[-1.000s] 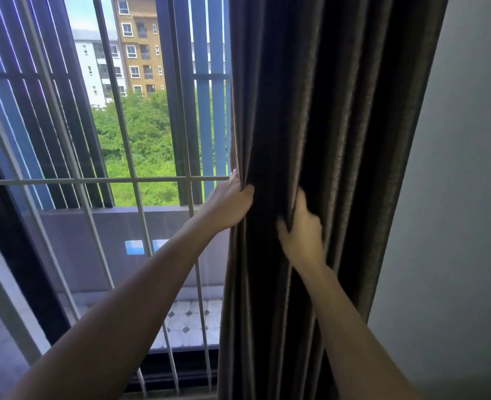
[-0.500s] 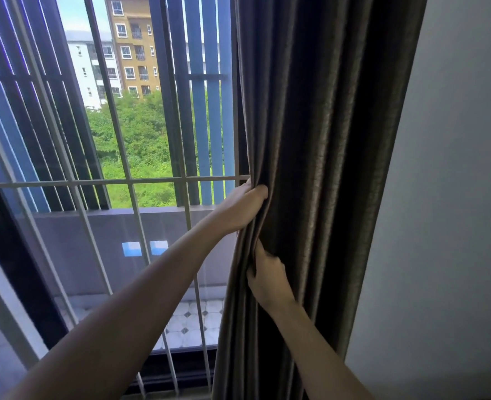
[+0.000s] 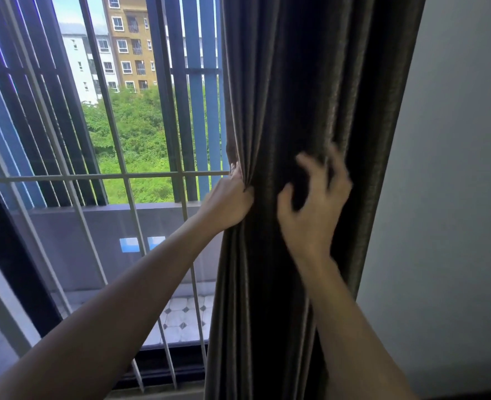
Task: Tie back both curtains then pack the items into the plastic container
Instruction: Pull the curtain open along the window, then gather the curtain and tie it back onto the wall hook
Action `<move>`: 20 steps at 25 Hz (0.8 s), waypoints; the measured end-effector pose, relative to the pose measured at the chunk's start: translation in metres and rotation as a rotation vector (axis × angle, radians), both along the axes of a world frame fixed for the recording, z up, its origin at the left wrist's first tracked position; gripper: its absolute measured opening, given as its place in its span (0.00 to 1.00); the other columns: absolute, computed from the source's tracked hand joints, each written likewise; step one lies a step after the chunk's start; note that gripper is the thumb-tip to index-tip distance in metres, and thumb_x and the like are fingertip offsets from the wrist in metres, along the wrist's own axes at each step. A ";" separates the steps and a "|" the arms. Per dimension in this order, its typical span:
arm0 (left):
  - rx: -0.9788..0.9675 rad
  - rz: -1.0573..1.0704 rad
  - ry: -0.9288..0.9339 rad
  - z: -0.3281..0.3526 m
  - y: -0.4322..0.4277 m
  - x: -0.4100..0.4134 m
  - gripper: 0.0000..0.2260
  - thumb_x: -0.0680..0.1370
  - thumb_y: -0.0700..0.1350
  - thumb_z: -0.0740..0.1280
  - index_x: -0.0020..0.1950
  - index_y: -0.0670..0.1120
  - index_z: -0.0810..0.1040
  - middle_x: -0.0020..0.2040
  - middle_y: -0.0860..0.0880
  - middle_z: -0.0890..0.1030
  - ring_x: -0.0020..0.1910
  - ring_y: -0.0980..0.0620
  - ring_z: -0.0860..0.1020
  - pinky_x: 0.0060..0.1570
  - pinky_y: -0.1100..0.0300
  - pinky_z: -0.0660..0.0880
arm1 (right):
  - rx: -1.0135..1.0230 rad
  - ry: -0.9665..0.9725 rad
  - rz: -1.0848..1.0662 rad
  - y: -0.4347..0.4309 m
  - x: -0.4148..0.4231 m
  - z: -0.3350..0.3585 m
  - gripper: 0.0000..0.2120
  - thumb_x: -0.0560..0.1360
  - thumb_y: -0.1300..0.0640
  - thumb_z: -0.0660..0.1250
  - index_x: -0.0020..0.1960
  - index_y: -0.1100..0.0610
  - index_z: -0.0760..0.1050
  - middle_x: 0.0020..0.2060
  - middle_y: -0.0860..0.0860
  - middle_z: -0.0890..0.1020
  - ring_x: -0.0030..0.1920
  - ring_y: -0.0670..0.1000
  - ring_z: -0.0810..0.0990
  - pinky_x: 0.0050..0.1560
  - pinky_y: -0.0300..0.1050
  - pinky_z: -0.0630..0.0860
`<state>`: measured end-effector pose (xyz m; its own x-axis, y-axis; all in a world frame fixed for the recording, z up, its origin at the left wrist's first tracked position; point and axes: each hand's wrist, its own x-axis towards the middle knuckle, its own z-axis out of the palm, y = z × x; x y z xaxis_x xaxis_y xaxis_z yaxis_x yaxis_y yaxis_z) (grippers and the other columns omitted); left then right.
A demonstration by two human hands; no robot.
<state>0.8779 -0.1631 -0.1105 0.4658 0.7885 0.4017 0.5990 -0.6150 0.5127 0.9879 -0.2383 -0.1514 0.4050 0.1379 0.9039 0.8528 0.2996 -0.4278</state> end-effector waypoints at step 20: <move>-0.312 -0.183 -0.093 0.001 -0.003 0.016 0.13 0.78 0.46 0.61 0.61 0.46 0.68 0.47 0.52 0.73 0.47 0.54 0.73 0.45 0.63 0.69 | -0.986 0.043 0.475 0.037 0.002 -0.083 0.29 0.63 0.62 0.66 0.63 0.56 0.67 0.53 0.54 0.78 0.55 0.53 0.77 0.58 0.48 0.76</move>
